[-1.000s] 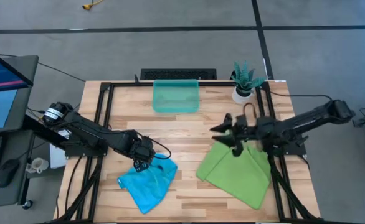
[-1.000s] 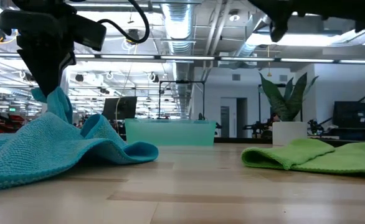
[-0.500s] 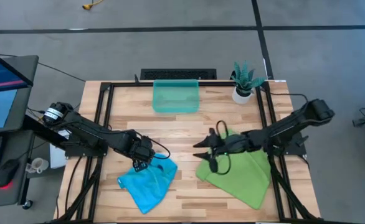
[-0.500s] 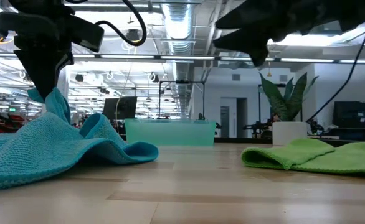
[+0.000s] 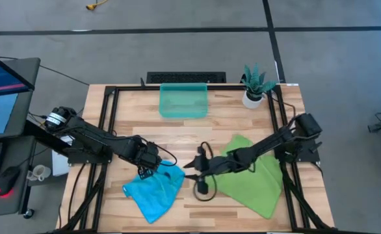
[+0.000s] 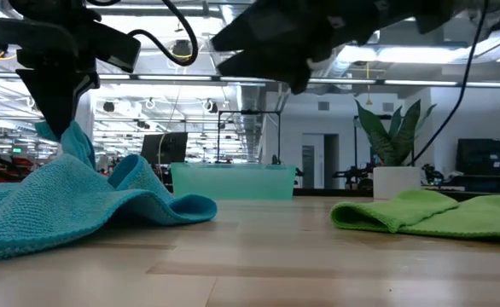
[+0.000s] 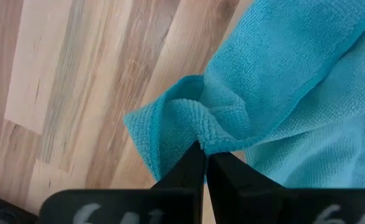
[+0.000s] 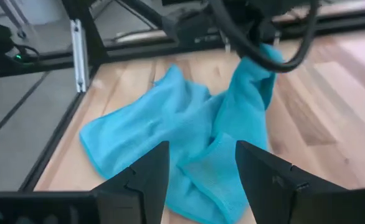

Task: Roll microfiber towels into tight, uniform cylinder then place into a basket
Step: Fold the blue microfiber cloth

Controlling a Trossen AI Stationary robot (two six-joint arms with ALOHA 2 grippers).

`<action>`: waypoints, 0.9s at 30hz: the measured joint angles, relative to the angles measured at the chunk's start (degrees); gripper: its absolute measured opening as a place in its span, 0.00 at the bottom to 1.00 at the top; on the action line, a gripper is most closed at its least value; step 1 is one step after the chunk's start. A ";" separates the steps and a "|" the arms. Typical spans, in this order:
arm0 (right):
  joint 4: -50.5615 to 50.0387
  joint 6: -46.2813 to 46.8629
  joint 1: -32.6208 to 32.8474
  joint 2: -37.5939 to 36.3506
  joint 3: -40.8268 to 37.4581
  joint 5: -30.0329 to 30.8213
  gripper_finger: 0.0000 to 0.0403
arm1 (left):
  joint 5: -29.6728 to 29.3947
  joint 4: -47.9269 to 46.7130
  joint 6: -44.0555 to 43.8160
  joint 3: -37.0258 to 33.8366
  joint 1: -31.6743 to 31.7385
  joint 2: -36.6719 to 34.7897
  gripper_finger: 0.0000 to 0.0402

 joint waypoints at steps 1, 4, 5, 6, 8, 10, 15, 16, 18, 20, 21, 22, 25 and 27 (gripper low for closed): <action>-1.89 0.51 -0.04 1.00 1.46 0.12 0.51 | 0.00 -0.02 0.00 0.00 0.00 0.00 0.00; -6.77 1.59 -0.08 4.14 5.70 0.20 0.51 | 0.02 0.02 -0.03 -0.01 0.00 0.00 0.00; -8.23 1.61 -0.08 5.00 6.87 0.24 0.51 | 0.02 0.03 -0.12 -0.02 -0.03 0.00 0.00; -8.95 1.73 -0.08 6.01 8.23 0.24 0.51 | 0.02 0.04 -0.42 -0.02 -0.09 0.00 0.00; -10.26 3.29 0.07 7.49 10.15 0.27 0.51 | 0.02 0.07 -0.72 -0.02 -0.15 0.00 0.00; -11.44 4.69 0.24 8.70 11.82 0.32 0.51 | 0.08 0.20 -0.86 -0.02 -0.15 0.02 0.00; -13.23 10.12 0.33 10.19 14.40 1.23 0.51 | 0.34 0.35 -3.37 -0.02 -0.15 0.00 0.00; -12.14 10.84 0.29 10.61 14.58 1.37 0.51 | 0.68 0.39 -3.91 -0.02 -0.15 0.00 0.00; -10.99 11.66 0.03 11.50 14.62 1.70 0.51 | 1.53 0.53 -4.63 -0.02 -0.15 0.00 0.00; -9.66 12.49 -0.08 12.41 14.41 2.28 0.51 | 1.64 0.64 -5.01 -0.02 -0.17 0.00 0.00; -7.52 13.32 -0.08 13.26 14.58 2.55 0.51 | 1.64 0.70 -5.12 -0.02 -0.17 0.00 0.00; -6.14 13.82 -0.11 14.18 14.77 2.70 0.51 | 1.64 0.70 -5.18 -0.02 -0.17 0.00 0.00; -6.35 14.34 -0.48 15.13 14.32 2.97 0.51 | 1.60 0.70 -5.20 -0.02 -0.17 0.01 0.00; -4.26 15.88 -0.95 16.34 15.20 3.16 0.51 | 1.57 0.71 -5.19 -0.02 -0.15 0.00 0.00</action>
